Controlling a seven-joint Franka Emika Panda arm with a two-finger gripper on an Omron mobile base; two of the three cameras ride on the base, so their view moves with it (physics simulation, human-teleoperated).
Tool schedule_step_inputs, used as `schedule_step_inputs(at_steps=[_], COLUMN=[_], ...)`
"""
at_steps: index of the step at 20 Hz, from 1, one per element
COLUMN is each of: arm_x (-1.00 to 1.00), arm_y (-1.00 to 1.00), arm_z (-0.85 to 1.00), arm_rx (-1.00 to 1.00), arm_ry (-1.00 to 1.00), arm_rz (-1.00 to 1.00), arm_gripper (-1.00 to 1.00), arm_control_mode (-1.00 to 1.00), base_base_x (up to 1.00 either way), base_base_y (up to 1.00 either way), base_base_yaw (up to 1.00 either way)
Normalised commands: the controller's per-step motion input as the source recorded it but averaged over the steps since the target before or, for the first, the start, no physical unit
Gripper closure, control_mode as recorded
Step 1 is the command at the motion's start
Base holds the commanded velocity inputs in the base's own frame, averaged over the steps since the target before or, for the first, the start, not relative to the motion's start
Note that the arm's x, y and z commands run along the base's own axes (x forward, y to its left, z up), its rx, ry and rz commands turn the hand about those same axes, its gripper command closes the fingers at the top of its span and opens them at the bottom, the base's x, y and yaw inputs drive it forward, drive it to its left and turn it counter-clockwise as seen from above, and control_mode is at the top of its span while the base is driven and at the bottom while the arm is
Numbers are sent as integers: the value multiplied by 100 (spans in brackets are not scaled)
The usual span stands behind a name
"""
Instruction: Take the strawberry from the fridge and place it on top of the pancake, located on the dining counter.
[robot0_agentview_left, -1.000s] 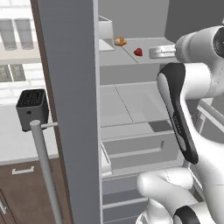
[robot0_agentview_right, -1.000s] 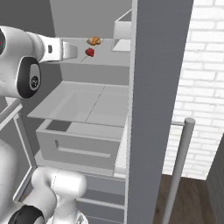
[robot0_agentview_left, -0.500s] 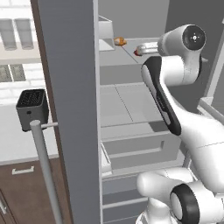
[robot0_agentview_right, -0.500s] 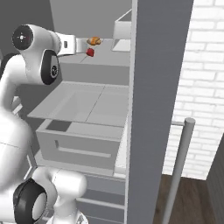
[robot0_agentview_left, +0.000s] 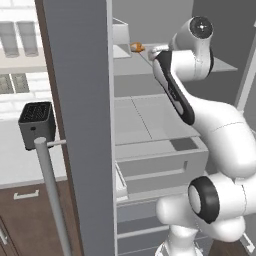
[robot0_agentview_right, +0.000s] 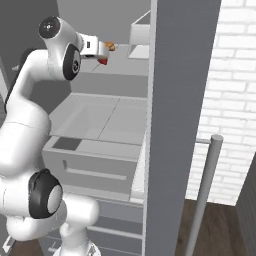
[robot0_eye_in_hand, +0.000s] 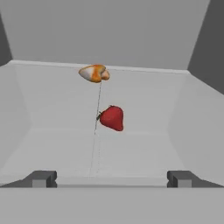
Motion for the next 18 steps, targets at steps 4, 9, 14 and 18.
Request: schedule_step_inputs(at_steps=[4,9,14,18], arm_x=[41,34,31,51], arm_y=[-14,-5,0,0], arm_z=[-25,-8,-1,-3], arm_rx=[4,0,0,0], arm_ry=[2,-1,-4,0], arm_rz=[0,0,0,0], arm_gripper=[-100,-100,-100,-100], arm_control_mode=[-100,-100,-100,-100], base_base_x=[0,0,0,0], base_base_y=[0,0,0,0], base_base_yaw=[0,0,0,0])
